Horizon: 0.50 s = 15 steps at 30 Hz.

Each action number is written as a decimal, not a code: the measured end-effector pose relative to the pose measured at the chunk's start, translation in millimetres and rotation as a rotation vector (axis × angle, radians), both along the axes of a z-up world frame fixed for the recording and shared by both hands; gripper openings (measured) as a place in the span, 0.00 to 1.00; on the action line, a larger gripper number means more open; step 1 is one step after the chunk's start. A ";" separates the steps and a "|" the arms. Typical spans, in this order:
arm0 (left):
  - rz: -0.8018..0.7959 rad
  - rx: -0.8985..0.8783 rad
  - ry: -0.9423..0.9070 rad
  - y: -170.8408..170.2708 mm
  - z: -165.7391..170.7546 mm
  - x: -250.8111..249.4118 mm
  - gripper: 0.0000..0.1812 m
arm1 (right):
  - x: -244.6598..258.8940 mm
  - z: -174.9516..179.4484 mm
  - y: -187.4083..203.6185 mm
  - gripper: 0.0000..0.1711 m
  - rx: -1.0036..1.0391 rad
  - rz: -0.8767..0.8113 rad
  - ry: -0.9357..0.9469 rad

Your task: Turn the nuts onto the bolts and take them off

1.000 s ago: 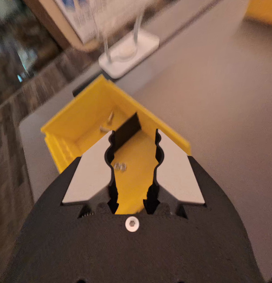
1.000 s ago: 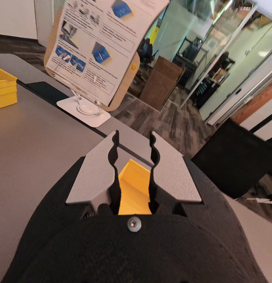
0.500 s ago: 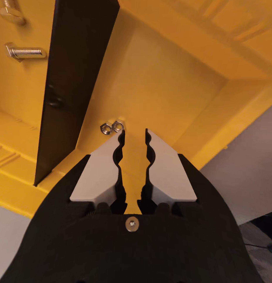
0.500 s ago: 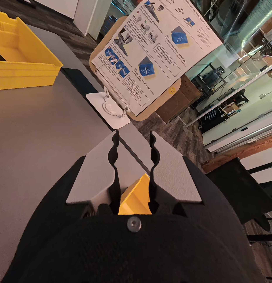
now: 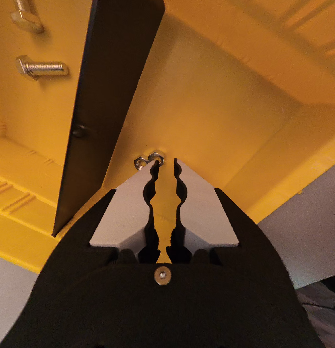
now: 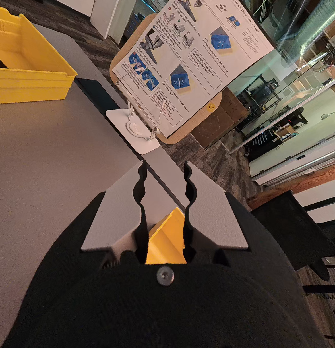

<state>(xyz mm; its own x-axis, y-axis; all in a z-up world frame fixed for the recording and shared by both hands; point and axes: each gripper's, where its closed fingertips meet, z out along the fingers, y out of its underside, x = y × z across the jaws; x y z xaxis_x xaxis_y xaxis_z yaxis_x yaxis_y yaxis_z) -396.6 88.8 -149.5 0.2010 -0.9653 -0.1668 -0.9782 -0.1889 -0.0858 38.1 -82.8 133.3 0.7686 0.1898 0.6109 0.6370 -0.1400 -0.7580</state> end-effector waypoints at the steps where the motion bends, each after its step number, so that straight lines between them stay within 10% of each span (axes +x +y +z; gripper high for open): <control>1: -0.010 0.003 -0.012 -0.5 0.1 2.5 0.08 | -1.2 0.2 -0.3 0.23 0.001 0.006 0.001; 15: -0.012 -0.002 -0.004 0.3 -5.3 -2.0 0.05 | 0.0 -10.4 3.2 0.23 -0.045 0.004 -0.024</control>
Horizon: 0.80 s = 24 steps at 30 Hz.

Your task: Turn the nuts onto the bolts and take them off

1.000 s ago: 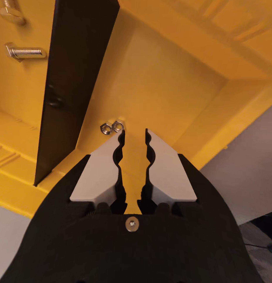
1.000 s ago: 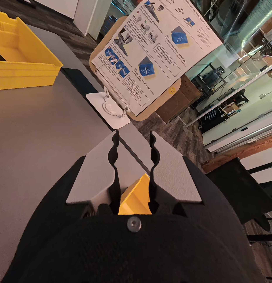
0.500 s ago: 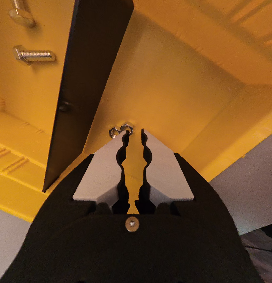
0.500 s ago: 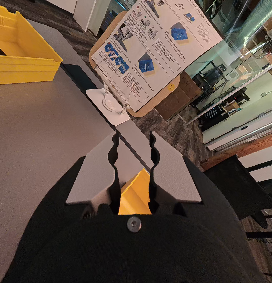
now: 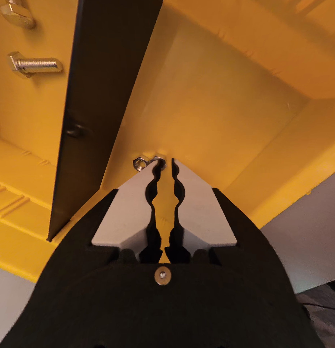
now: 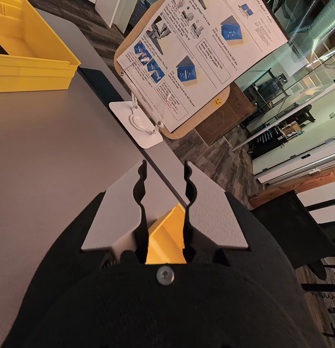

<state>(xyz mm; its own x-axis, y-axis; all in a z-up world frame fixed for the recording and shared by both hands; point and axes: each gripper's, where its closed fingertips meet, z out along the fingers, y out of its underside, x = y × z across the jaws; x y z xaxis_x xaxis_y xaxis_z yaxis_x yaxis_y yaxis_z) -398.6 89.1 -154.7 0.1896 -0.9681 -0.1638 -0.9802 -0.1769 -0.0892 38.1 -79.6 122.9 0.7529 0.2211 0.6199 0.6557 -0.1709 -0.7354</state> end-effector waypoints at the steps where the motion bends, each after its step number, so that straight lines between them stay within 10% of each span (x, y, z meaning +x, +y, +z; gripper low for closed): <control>1: 0.002 0.003 0.001 0.6 -0.7 0.2 0.04 | -0.4 -1.2 0.4 0.23 -0.005 0.002 -0.003; 10: 0.000 0.163 -0.140 3.6 65.5 21.6 0.02 | -1.1 2.3 -2.7 0.22 0.010 0.002 -0.016; 15: -0.193 0.096 -0.444 -73.3 148.5 122.7 0.02 | -8.5 9.1 -4.5 0.21 0.044 0.022 -0.021; 24: -0.581 -0.002 -0.251 -166.1 32.2 249.4 0.02 | -15.5 1.7 -11.6 0.21 0.009 0.022 -0.065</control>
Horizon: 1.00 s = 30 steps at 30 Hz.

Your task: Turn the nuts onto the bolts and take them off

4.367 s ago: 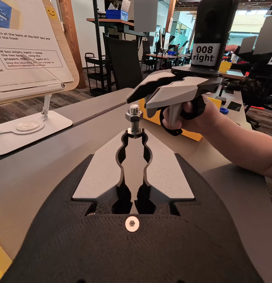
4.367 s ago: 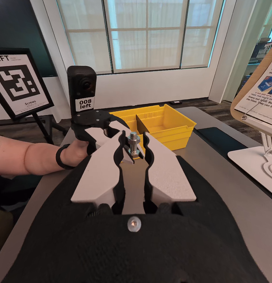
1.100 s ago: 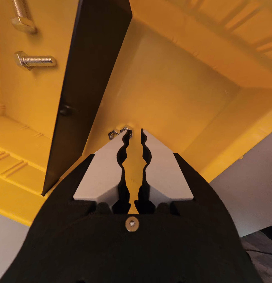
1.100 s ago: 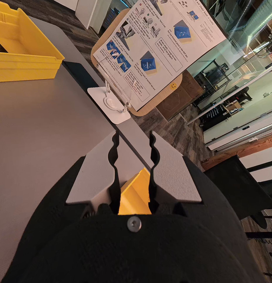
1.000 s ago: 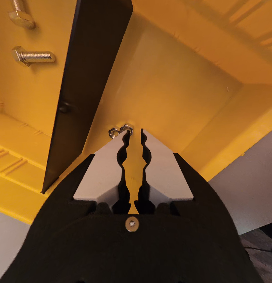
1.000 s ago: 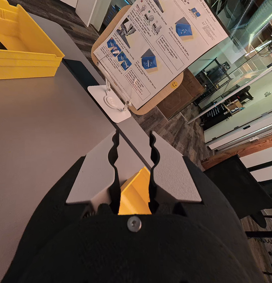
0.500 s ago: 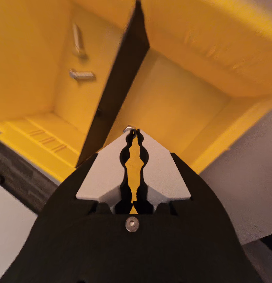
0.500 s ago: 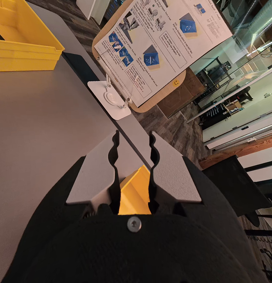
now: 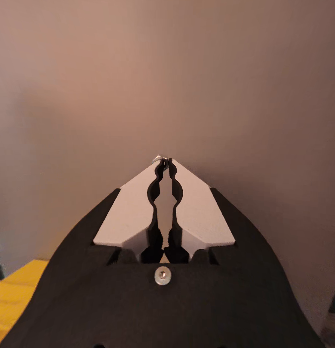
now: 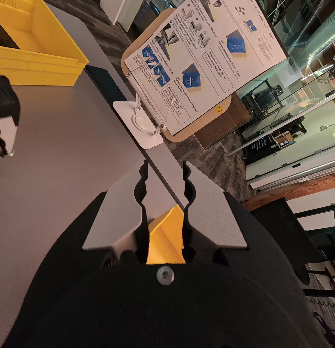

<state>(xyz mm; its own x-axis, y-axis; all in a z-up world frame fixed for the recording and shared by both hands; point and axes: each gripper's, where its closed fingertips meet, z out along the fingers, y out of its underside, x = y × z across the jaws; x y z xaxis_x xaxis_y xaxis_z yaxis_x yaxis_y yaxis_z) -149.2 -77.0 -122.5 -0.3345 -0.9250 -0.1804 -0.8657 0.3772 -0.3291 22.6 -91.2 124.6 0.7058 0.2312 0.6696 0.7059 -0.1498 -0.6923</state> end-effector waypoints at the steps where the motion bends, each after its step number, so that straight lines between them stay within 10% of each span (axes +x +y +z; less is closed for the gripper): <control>1: -0.017 -0.018 0.014 -4.0 -5.9 4.4 0.02 | 0.2 -0.7 -1.1 0.21 -0.004 -0.002 -0.005; 12: -0.084 -0.148 0.145 -20.2 -40.3 1.6 0.02 | 5.9 3.4 -8.8 0.21 0.006 0.000 -0.020; 17: -0.039 -0.187 0.006 -5.0 14.1 -9.7 0.12 | 13.5 3.5 -11.7 0.21 0.006 -0.023 -0.028; 23: 0.296 0.113 -0.294 153.6 122.7 -83.7 0.16 | 16.5 9.4 -13.1 0.21 0.035 -0.024 -0.019; 30: 0.448 0.022 -0.078 258.2 59.9 -172.5 0.16 | 23.2 -5.2 -0.1 0.21 -0.021 -0.063 -0.054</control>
<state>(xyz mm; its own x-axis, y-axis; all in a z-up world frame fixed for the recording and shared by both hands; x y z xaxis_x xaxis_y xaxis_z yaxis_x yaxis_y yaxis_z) -321.7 181.2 -62.6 0.1135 -0.9711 -0.2099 -0.9180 -0.0217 -0.3959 45.8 -91.3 119.4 0.6823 0.2021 0.7026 0.7309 -0.2094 -0.6496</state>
